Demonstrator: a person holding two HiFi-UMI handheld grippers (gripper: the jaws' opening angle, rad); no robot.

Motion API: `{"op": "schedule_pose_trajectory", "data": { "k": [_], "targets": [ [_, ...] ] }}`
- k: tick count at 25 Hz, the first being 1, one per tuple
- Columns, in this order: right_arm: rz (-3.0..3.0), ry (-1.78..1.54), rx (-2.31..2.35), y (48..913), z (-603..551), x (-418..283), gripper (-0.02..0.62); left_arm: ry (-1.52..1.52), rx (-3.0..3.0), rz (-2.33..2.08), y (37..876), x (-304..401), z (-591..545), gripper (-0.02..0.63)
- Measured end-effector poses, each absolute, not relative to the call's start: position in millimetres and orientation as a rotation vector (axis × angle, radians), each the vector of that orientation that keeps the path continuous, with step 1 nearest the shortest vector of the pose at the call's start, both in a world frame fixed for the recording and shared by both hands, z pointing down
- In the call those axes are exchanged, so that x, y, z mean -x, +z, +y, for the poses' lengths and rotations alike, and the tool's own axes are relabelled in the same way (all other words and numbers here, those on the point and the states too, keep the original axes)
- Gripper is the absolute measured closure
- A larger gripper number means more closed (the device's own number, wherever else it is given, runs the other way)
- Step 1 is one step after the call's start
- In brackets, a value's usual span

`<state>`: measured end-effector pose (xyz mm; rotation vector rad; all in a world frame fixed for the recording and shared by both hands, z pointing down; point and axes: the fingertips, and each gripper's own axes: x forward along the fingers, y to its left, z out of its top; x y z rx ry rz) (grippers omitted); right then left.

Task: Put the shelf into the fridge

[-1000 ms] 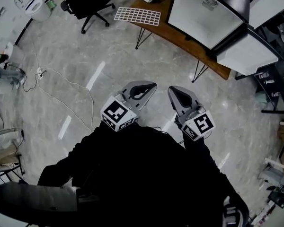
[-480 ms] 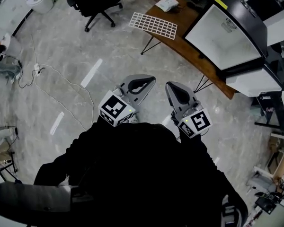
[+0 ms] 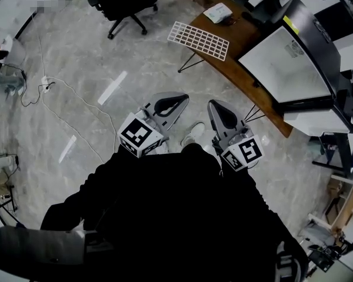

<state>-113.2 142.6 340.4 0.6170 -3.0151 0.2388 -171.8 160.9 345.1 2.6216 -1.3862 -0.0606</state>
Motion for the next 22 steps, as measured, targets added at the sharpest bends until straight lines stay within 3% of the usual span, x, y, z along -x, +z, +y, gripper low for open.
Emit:
{"op": "schedule_pose_trajectory", "data": {
  "k": [12, 22],
  "targets": [
    [-3.064, 0.278, -0.458, 361.6, -2.6, 133.8, 0.591, -0.061, -2.476, -1.536, 362.9, 194.3, 27.1, 0.603],
    [-3.075, 0.381, -0.230, 377.9, -116.9, 146.4, 0.589, -0.396, -2.125, -1.502, 417.0, 209.1, -88.5, 0.603]
  ]
}}
